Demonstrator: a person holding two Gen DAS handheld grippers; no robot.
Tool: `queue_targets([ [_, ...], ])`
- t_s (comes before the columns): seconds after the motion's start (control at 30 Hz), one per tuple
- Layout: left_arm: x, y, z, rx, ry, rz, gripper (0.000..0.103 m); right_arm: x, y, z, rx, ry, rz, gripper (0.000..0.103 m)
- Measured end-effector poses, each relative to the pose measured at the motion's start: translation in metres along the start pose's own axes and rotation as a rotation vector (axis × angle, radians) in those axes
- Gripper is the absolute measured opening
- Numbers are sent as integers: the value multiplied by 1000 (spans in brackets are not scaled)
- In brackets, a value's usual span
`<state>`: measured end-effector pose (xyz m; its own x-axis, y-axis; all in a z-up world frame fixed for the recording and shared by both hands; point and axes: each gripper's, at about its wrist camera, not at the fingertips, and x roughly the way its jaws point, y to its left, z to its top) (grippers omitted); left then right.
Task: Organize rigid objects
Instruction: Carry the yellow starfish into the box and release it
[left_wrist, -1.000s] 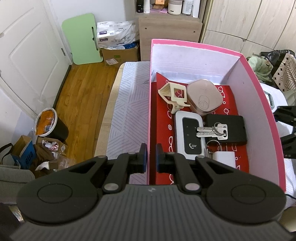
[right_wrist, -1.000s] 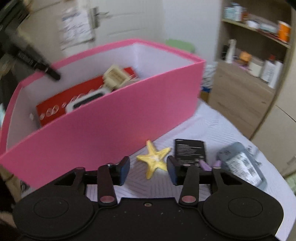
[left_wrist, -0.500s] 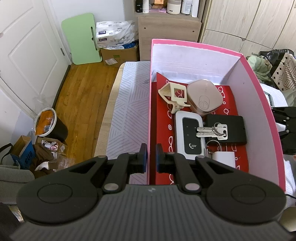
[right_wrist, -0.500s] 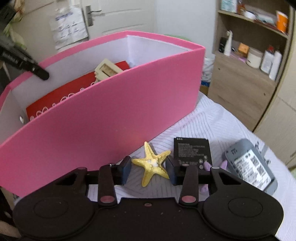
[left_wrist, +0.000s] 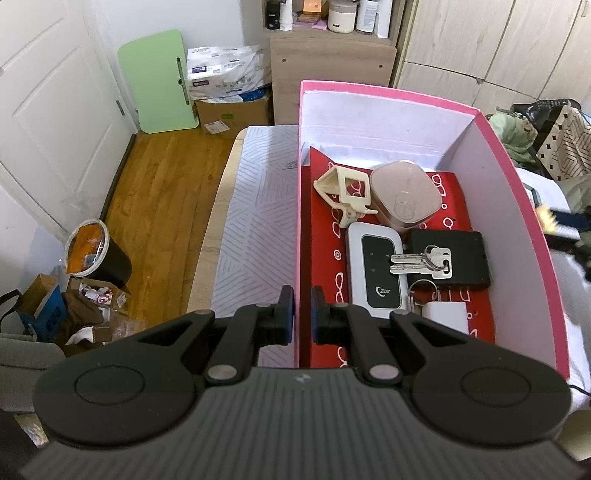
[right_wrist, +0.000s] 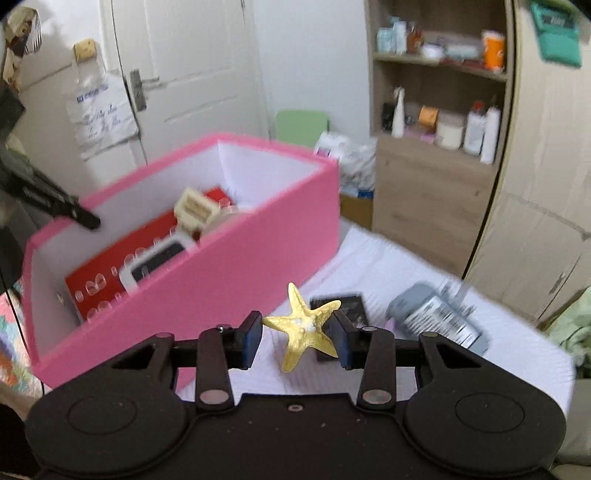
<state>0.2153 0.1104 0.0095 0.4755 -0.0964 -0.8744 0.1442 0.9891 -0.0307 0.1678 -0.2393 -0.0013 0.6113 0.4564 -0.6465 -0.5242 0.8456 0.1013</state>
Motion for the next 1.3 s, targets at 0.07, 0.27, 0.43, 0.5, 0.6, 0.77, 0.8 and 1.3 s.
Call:
queue_targets([
  [0.07,0,2,-1,-2,-3,-8,7,-13,7,10,-4,-52,8,46],
  [0.27,-1,4,-2,-9,-9,-21,7,-24,42,31,-48,-122,98,46],
  [0.43,-4,4,-5,-15,-23,-22,7,-15,67,32,-73,-117,153,46],
  [0.5,-5,4,-7,-14,-29,-22,7,-11,70,32,-62,-107,166,46],
  [0.6,-5,5,-10,-19,-29,-25,7,-8,78,34,-59,-85,169,46],
  [0.77,-7,5,-12,-14,-39,-51,7,-1,91,43,-57,-61,194,46],
  [0.8,-7,5,-13,-11,-44,-49,7,1,93,44,-53,-55,202,46],
  [1.3,-10,3,-14,-16,-48,-56,7,88,115,65,85,256,346,46],
])
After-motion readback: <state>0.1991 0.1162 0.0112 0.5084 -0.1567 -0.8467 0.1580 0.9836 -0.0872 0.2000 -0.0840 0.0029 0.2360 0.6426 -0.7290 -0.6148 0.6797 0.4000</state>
